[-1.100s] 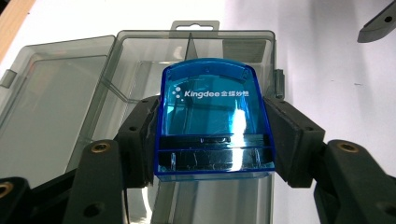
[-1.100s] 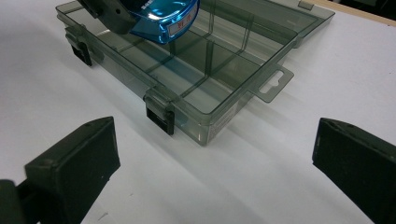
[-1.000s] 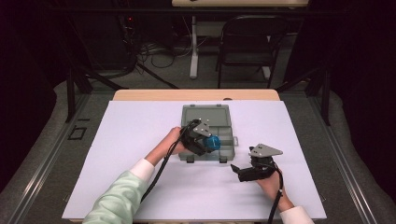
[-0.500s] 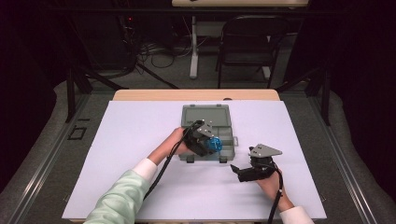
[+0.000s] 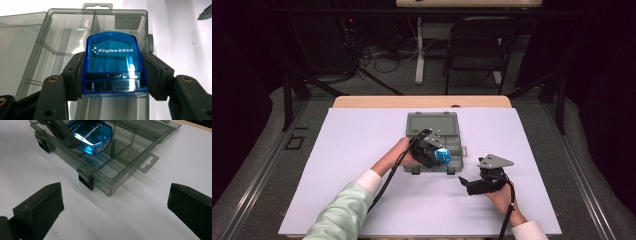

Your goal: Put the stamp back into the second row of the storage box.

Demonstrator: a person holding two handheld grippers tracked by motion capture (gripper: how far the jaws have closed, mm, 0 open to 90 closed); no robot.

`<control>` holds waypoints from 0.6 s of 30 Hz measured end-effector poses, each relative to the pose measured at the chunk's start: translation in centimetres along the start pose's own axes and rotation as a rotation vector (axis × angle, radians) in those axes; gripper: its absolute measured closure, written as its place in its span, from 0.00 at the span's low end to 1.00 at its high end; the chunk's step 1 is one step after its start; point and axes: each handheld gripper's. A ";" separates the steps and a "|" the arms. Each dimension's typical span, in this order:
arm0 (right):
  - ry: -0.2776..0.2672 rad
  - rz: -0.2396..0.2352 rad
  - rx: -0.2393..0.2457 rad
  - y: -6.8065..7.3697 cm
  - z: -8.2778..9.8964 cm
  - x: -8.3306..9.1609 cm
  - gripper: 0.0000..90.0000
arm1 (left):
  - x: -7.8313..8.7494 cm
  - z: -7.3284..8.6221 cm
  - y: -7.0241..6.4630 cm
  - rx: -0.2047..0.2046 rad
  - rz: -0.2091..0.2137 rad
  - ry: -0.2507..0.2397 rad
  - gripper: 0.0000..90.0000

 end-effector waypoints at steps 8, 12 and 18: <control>0.009 -0.004 0.002 0.0 0.0 -0.1 0.00 | -0.1 0.0 0.2 0.008 0.007 -0.008 0.43; 0.008 -0.005 0.002 0.0 0.0 -0.1 0.00 | -0.1 0.2 0.2 0.019 0.004 -0.028 0.38; 0.004 -0.007 0.001 0.0 0.0 -0.1 0.00 | 0.6 0.2 0.0 0.042 -0.011 -0.060 0.23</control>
Point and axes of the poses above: each handheld gripper's, and its own axes: x roughly backward along the jaws, z roughly out of its underside, y roughly to its left, and after that the axes turned 1 degree about -y, right-handed
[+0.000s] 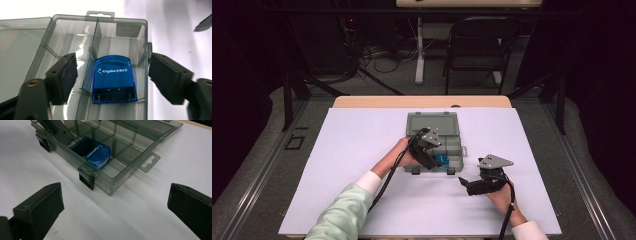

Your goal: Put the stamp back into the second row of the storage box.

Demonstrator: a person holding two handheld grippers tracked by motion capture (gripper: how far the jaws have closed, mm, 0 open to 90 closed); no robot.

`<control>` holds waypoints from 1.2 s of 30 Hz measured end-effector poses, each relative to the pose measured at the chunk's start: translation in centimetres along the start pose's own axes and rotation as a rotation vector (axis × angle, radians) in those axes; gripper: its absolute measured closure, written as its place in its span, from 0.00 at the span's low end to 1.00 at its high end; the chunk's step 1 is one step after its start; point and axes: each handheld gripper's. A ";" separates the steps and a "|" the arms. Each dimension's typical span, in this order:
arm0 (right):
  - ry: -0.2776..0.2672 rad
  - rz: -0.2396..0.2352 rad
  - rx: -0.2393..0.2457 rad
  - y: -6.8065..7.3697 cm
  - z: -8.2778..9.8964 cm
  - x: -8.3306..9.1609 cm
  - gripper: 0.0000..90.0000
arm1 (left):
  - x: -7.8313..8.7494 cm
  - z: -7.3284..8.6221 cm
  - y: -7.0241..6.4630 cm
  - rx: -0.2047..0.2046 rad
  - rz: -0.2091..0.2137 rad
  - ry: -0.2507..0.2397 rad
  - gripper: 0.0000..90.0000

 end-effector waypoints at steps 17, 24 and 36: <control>0.004 -0.007 -0.006 0.0 0.1 -0.2 0.00 | 2.6 1.5 -1.0 0.037 -0.084 -0.048 0.05; 0.003 -0.011 -0.007 0.0 0.1 -0.2 0.00 | 3.3 2.1 -1.4 0.050 -0.095 -0.074 0.00; 0.014 -0.012 -0.001 0.1 0.0 -0.2 0.00 | 4.6 3.4 -2.2 0.075 -0.141 -0.095 0.00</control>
Point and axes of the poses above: each handheld gripper's, and its own axes: x roughly backward along the jaws, z roughly out of its underside, y roughly to its left, and after that the axes turned 1 degree about -y, right-handed
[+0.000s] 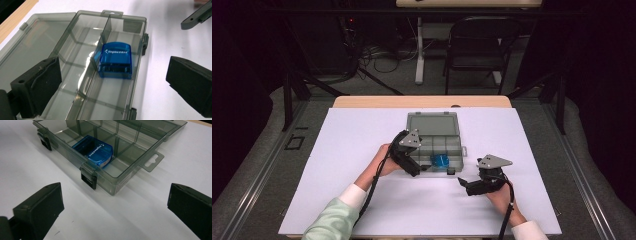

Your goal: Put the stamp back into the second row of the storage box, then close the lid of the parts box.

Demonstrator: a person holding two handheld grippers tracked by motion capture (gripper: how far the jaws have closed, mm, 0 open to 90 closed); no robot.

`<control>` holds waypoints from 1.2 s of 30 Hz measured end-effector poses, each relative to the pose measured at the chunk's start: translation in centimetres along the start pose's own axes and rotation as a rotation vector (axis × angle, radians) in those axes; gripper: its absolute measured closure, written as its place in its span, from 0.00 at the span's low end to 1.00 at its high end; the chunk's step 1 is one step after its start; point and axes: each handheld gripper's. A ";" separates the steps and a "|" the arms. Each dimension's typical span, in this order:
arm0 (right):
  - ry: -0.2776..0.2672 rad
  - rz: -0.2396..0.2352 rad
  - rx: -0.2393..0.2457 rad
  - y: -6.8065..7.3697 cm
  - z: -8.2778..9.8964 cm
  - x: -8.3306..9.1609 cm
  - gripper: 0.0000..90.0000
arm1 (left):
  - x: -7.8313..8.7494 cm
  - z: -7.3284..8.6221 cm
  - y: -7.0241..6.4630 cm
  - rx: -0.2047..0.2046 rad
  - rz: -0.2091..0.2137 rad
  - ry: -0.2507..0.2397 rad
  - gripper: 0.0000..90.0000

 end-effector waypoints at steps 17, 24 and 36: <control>-0.001 -0.006 0.004 0.0 0.0 -0.1 0.00 | 1.0 0.8 -0.6 -0.008 -0.072 0.044 0.00; -0.001 -0.008 0.011 0.1 0.0 -0.1 0.00 | 0.8 1.4 -0.5 0.012 -0.067 0.052 0.00; -0.002 -0.012 0.016 0.1 -0.1 -0.1 0.00 | 1.0 1.8 -0.5 0.019 -0.069 0.050 0.00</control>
Point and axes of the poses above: each handheld gripper's, and its own axes: x roughly backward along the jaws, z roughly out of its underside, y roughly to its left, and after that the axes turned 1 degree about -y, right-handed
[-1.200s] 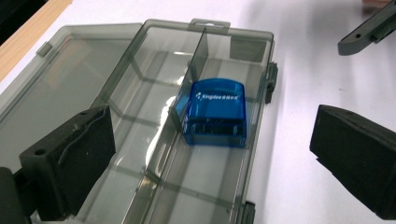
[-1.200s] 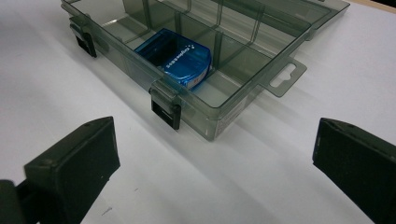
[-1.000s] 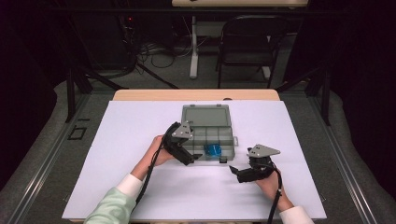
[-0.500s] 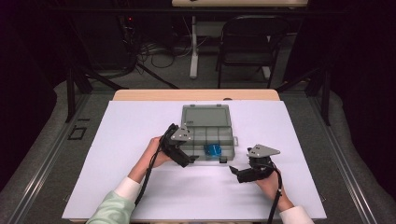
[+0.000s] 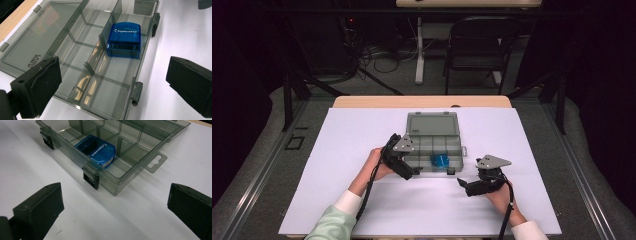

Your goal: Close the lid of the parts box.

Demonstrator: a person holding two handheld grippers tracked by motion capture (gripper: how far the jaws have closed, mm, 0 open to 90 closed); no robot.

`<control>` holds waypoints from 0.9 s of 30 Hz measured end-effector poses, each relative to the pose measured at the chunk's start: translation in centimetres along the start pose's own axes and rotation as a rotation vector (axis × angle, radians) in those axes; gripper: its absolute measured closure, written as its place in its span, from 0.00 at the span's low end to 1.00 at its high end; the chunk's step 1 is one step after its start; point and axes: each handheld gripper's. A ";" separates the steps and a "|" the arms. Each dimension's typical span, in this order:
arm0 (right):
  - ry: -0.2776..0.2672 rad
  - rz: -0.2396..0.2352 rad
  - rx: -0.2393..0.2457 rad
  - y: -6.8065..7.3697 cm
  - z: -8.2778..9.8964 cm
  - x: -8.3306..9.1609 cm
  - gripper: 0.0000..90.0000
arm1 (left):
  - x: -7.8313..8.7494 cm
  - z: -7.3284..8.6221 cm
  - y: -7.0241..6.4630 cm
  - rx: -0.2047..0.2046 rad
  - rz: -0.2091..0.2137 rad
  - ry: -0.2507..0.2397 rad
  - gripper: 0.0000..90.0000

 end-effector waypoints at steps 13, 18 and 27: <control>-0.005 -0.012 0.001 0.1 0.0 0.0 0.00 | -0.8 -0.3 -0.4 -0.050 0.019 0.060 0.00; 0.000 -0.009 -0.001 0.1 0.0 -0.1 0.00 | -0.7 -0.8 -0.3 -0.057 0.045 0.049 0.01; 0.008 -0.008 -0.001 0.1 0.0 -0.2 0.00 | -1.6 -1.3 -0.6 -0.106 0.055 0.106 0.01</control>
Point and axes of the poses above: each handheld gripper's, and its own axes: x roughly backward along the jaws, z roughly out of its underside, y roughly to its left, and after that the axes turned 1 degree about -y, right-handed
